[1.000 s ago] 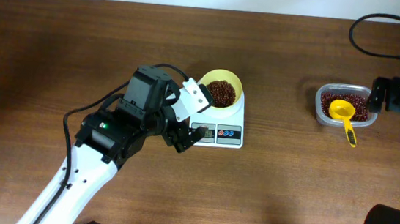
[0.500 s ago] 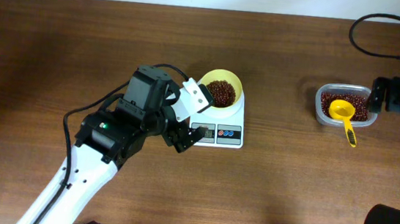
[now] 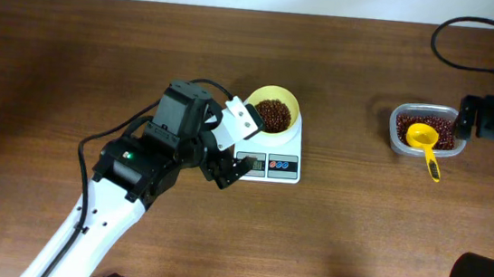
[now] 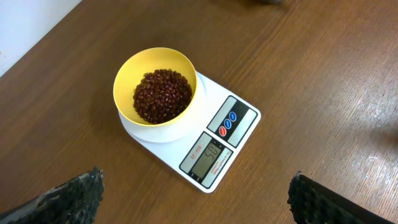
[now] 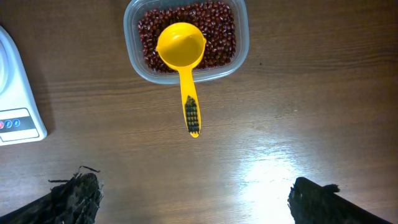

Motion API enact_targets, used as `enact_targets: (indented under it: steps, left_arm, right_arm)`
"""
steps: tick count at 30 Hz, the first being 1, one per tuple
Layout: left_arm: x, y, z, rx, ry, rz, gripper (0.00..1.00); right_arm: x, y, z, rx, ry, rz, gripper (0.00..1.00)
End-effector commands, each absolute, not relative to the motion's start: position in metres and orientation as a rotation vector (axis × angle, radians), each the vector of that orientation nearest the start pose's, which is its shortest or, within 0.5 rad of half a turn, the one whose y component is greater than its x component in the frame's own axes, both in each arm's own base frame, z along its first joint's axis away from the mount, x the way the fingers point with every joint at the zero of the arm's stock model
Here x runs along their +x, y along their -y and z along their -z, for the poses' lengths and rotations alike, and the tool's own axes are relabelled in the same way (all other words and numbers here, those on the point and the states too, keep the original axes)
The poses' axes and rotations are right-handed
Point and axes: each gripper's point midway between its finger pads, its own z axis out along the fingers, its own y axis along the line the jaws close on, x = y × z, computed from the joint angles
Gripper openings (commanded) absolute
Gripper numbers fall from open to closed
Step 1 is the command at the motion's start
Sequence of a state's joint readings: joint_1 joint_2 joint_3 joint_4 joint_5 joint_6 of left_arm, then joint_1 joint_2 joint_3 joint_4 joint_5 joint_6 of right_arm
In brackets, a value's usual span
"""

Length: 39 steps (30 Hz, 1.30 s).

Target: Scoop item into bowl and weigh 50g on scale

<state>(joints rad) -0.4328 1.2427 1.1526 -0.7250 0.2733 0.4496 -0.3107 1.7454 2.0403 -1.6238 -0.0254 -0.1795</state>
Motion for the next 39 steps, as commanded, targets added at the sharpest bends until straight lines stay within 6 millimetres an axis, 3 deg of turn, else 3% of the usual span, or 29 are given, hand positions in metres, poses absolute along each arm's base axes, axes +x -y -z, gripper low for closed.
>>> enact_targets:
  steps: [1,35,39]
  left_arm:
    - [0.294,0.190,-0.228,1.141,-2.071,0.326,0.99]
    - [0.291,0.188,-0.225,1.147,-2.089,0.330,0.99]
    - [0.284,0.197,-0.226,1.154,-2.081,0.419,0.99]
  right_arm:
    - [0.325,0.102,-0.276,0.183,-2.854,0.080,0.99]
    - [0.325,0.102,-0.276,0.183,-2.854,0.080,0.99]
    - [0.325,0.102,-0.276,0.183,-2.854,0.080,0.99]
